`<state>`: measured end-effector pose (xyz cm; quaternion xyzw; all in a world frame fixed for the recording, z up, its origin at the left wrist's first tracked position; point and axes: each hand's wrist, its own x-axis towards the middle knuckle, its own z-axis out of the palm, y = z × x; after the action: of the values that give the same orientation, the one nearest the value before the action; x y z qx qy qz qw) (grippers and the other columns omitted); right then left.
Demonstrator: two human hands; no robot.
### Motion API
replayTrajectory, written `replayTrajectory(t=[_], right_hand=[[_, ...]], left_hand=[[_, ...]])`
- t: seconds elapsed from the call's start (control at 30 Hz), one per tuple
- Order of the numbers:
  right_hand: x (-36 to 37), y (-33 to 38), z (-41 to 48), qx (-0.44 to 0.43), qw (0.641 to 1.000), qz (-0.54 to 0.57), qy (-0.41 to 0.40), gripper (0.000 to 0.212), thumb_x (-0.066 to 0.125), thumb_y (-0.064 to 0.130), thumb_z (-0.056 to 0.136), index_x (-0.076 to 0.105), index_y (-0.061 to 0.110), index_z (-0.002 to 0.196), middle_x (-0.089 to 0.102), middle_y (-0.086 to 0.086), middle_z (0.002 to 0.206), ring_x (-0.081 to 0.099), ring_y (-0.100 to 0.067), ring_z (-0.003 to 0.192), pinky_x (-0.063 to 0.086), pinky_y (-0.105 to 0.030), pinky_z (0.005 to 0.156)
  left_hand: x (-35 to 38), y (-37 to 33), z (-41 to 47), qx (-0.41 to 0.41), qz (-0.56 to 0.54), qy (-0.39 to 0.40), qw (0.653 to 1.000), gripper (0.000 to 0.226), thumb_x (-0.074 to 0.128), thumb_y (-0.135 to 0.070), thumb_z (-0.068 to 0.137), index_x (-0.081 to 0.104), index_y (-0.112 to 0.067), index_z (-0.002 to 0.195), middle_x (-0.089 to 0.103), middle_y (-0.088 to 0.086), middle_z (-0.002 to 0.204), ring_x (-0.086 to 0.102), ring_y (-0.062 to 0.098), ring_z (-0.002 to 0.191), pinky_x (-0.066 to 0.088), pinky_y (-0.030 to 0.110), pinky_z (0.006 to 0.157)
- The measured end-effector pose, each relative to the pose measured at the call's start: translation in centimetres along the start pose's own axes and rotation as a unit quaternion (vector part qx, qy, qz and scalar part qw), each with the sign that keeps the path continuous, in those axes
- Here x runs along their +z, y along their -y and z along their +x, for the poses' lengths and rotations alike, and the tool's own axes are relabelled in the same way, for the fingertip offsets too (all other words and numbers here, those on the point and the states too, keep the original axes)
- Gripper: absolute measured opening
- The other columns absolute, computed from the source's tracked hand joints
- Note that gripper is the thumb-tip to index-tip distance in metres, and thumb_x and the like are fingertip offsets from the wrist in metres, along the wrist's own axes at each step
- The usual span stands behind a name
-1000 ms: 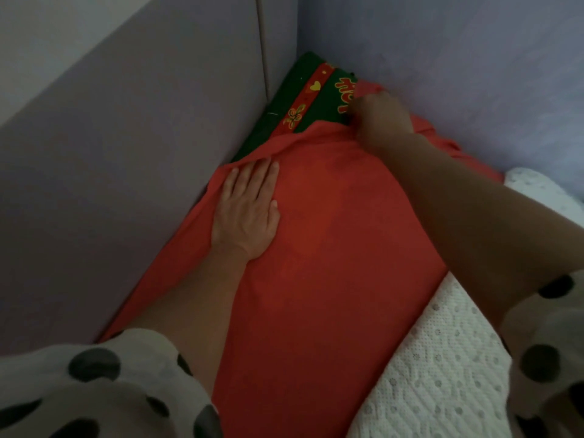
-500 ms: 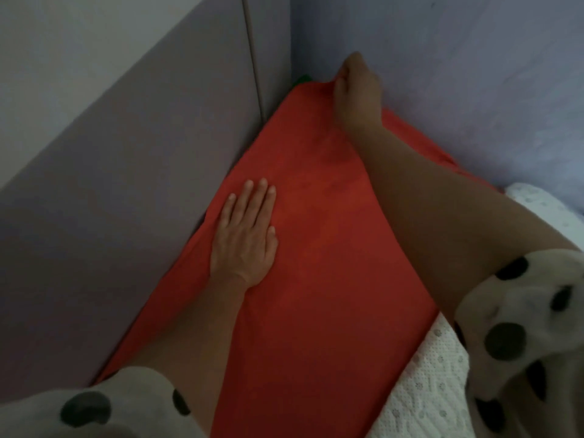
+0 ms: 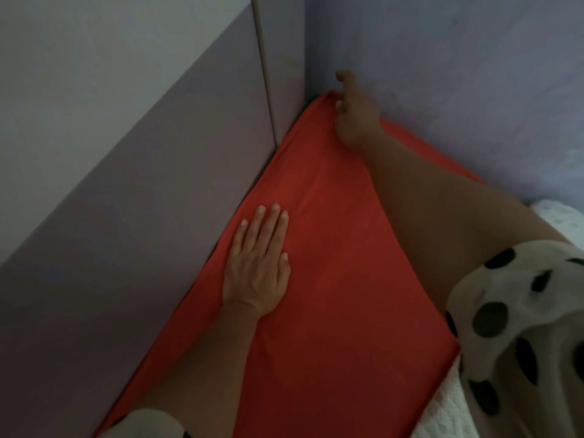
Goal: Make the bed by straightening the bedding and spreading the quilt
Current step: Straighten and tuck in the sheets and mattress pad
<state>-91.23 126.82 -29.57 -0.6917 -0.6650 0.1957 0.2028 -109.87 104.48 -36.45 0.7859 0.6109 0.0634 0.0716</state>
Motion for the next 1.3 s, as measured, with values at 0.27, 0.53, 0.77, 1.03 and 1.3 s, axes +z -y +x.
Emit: replayTrajectory(t=[0.27, 0.53, 0.77, 1.03, 1.3], right_hand=[[0.0, -1.9, 2.2, 0.031, 0.985, -0.169, 0.019, 0.037, 0.039, 0.027, 0.099, 0.053, 0.014, 0.13, 0.053, -0.018, 0.134, 0.046, -0.037, 0.125, 0.036, -0.042, 0.102], [0.1, -1.7, 3.1, -0.07, 0.982, -0.167, 0.048, 0.042, 0.041, 0.016, 0.09, 0.058, 0.019, 0.129, 0.056, -0.024, 0.123, 0.054, -0.042, 0.111, 0.045, -0.043, 0.097], [-0.4, -0.8, 2.6, -0.033, 0.989, -0.13, -0.066, 0.03, 0.042, 0.012, 0.092, 0.062, 0.001, 0.111, 0.062, -0.021, 0.117, 0.053, -0.037, 0.11, 0.036, -0.039, 0.085], [0.1, 0.3, 3.7, -0.019, 0.992, -0.044, -0.114, 0.03, 0.047, 0.015, 0.088, 0.065, 0.001, 0.106, 0.065, -0.02, 0.113, 0.058, -0.034, 0.105, 0.038, -0.037, 0.088], [0.3, 0.3, 3.7, 0.019, 0.992, 0.115, 0.053, 0.056, 0.039, 0.014, 0.098, 0.023, 0.018, 0.151, 0.053, -0.011, 0.126, 0.054, -0.021, 0.112, 0.038, -0.026, 0.1]], left_hand=[[0.1, 0.0, 0.1, -0.002, 0.002, 0.002, 1.0, 0.067, 0.033, -0.032, 0.089, 0.016, -0.016, 0.153, 0.01, 0.0, 0.16, 0.004, 0.018, 0.148, 0.011, 0.042, 0.119], [0.1, 0.0, 0.2, -0.003, 0.0, 0.002, 1.0, 0.066, 0.031, -0.031, 0.09, 0.016, -0.016, 0.153, 0.011, 0.0, 0.16, 0.005, 0.018, 0.148, 0.011, 0.042, 0.119], [0.0, 0.0, 0.1, -0.002, 0.002, 0.001, 1.0, 0.066, 0.032, -0.031, 0.09, 0.016, -0.015, 0.153, 0.011, 0.001, 0.16, 0.006, 0.018, 0.148, 0.012, 0.043, 0.119], [0.0, 0.0, 0.2, 0.001, -0.008, 0.0, 1.0, 0.066, 0.033, -0.031, 0.089, 0.019, -0.014, 0.152, 0.014, 0.002, 0.16, 0.008, 0.019, 0.148, 0.012, 0.042, 0.119], [0.0, 0.0, 0.2, 0.001, -0.014, 0.002, 1.0, 0.066, 0.031, -0.031, 0.09, 0.017, -0.015, 0.152, 0.013, 0.001, 0.16, 0.007, 0.019, 0.148, 0.013, 0.043, 0.119]])
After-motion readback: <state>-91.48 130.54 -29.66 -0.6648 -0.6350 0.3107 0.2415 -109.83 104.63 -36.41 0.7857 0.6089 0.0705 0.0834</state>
